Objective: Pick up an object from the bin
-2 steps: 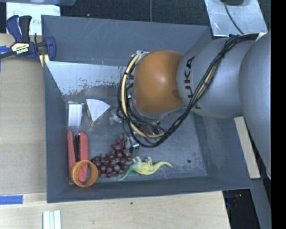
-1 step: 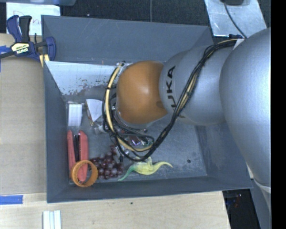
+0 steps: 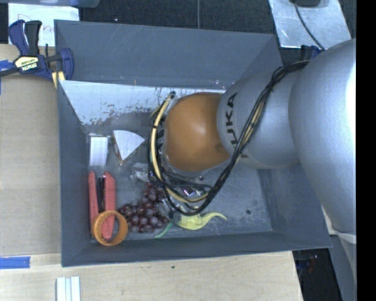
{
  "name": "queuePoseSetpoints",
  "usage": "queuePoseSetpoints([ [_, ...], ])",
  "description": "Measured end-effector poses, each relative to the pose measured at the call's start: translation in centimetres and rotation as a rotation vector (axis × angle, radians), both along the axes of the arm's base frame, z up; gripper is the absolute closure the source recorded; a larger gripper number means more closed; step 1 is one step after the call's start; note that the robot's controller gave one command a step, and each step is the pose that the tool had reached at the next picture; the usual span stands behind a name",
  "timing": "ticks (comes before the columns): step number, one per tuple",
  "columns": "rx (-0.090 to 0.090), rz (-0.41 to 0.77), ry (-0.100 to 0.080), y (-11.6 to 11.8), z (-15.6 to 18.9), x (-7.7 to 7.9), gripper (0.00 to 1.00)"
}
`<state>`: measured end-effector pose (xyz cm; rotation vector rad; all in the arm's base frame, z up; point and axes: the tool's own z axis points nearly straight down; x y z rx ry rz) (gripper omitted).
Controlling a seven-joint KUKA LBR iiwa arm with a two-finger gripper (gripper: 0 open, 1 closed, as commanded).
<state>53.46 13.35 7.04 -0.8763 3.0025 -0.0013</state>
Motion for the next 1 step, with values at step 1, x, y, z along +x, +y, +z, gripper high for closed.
queuePoseSetpoints([
  [1,0.004,-0.056,-0.007,1.19,0.28,0.19,1.0],
])
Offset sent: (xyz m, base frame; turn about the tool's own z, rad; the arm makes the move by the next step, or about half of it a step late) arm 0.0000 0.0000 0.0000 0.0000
